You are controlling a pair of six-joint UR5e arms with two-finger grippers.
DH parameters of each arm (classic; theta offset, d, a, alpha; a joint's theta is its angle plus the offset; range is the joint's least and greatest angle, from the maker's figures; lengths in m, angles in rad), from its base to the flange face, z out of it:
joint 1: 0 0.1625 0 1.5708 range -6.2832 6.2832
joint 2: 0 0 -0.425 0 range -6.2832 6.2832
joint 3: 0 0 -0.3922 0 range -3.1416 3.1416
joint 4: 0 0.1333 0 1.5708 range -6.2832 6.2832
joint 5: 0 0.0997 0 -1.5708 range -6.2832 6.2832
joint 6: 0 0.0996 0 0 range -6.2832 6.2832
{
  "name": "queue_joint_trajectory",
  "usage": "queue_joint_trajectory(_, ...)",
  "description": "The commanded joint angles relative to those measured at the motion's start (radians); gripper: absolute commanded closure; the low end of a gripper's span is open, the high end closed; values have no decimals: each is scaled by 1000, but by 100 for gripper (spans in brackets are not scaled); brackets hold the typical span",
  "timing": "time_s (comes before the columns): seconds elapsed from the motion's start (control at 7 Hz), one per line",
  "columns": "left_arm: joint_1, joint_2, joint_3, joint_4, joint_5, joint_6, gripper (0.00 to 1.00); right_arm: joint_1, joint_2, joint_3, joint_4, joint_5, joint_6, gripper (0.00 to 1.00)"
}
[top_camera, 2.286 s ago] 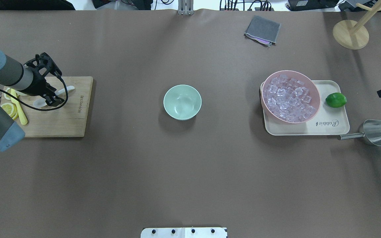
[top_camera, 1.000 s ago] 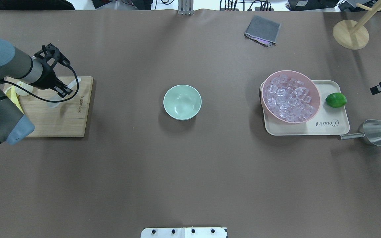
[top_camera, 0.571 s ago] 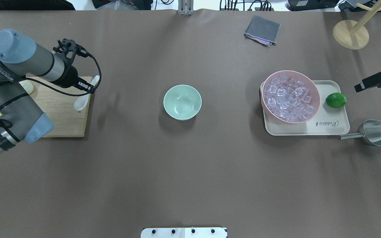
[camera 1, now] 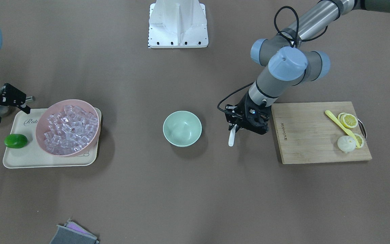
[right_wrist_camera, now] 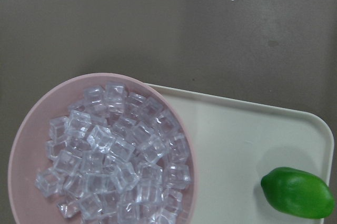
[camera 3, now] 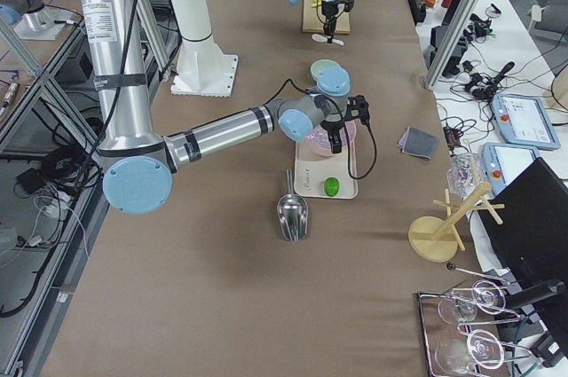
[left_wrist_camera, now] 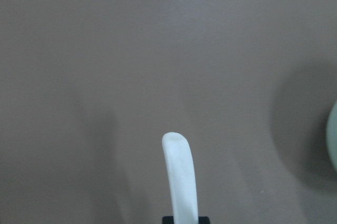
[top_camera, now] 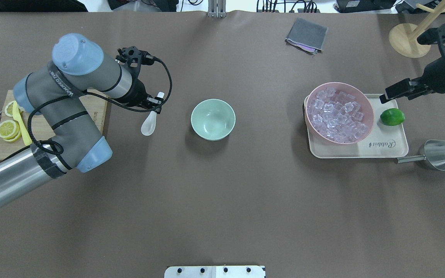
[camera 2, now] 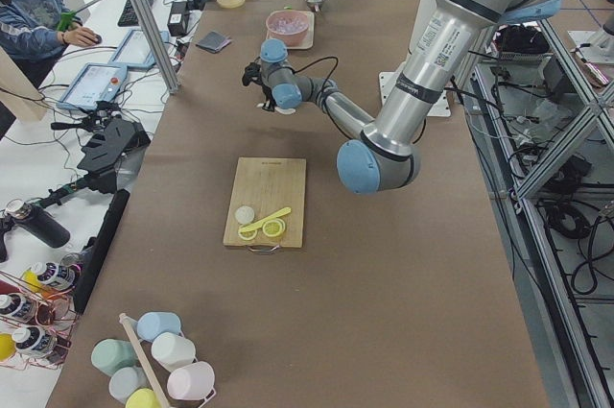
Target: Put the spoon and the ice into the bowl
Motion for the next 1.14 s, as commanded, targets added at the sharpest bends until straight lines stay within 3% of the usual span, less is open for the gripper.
queue_joint_trajectory(0.0, 65, -96, -8, 19, 17, -147, 100, -51, 29, 5, 0, -36, 56, 1)
queue_joint_trajectory(0.29, 137, -137, 4, 17, 123, -181, 100, -85, 61, 0, 0, -62, 86, 1)
queue_joint_trajectory(1.0, 140, -191, 90, -26, 198, -180, 100, -135, 99, -3, 0, -82, 161, 1)
